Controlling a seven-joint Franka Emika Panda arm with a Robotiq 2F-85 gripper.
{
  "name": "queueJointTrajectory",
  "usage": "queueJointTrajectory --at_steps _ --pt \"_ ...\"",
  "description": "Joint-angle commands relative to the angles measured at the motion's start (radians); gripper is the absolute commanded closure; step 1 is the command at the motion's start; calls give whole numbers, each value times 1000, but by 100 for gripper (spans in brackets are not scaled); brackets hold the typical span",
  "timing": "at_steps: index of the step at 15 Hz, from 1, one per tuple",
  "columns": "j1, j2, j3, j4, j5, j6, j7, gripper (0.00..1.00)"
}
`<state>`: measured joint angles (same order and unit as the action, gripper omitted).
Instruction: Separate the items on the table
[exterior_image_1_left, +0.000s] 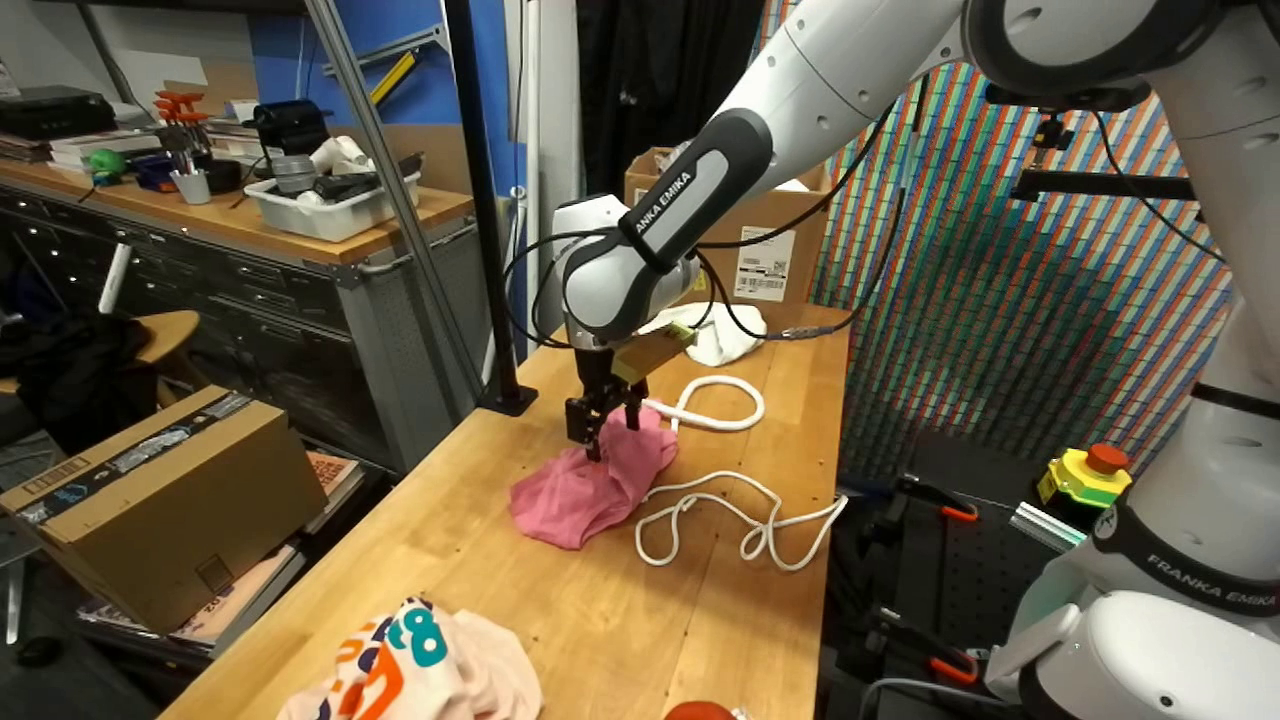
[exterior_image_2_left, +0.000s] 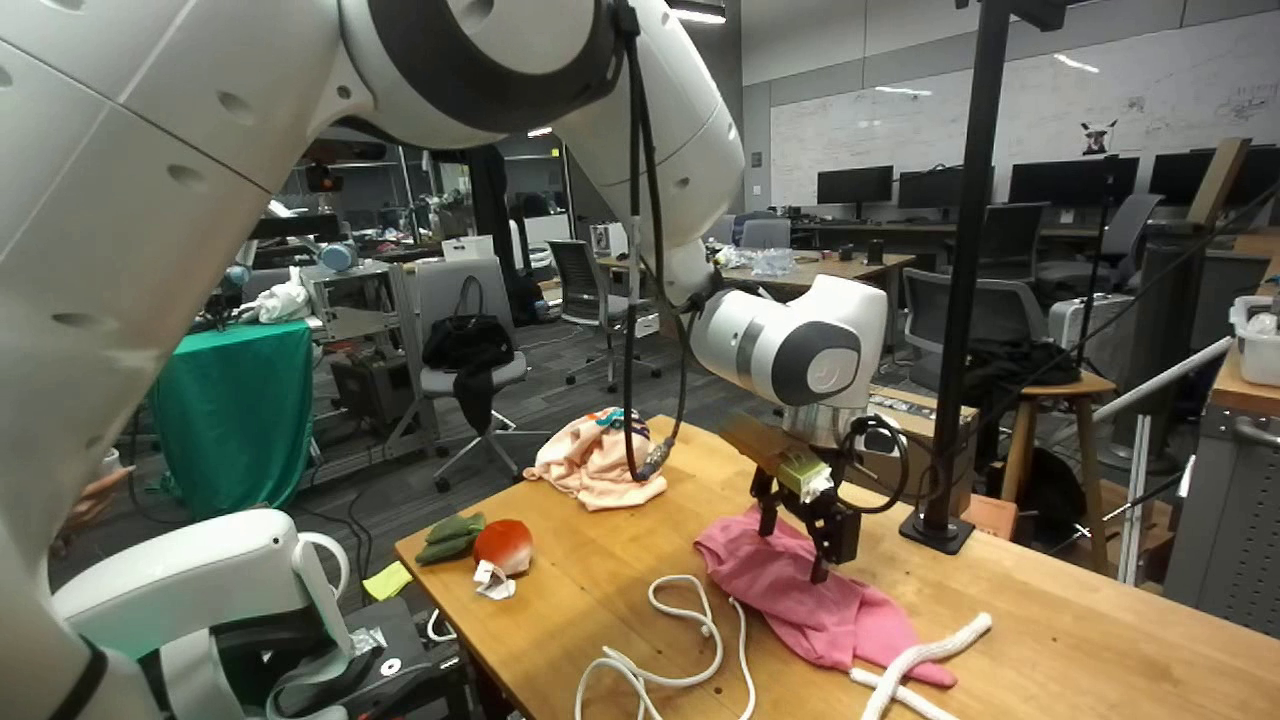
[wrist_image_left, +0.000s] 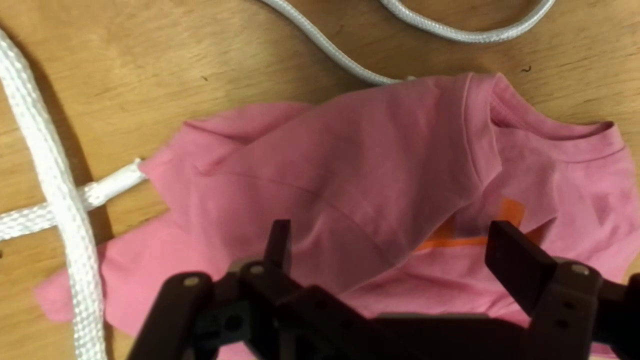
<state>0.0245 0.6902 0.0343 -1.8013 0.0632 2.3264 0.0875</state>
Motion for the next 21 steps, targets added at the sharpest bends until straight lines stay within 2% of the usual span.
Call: queueJointTrajectory --at_steps 1,9,21 --pt "-19 32 21 37 34 -11 -46 0" --pt "-3 86 15 44 19 21 -45 0" --pt "11 144 66 85 54 81 -37 0"
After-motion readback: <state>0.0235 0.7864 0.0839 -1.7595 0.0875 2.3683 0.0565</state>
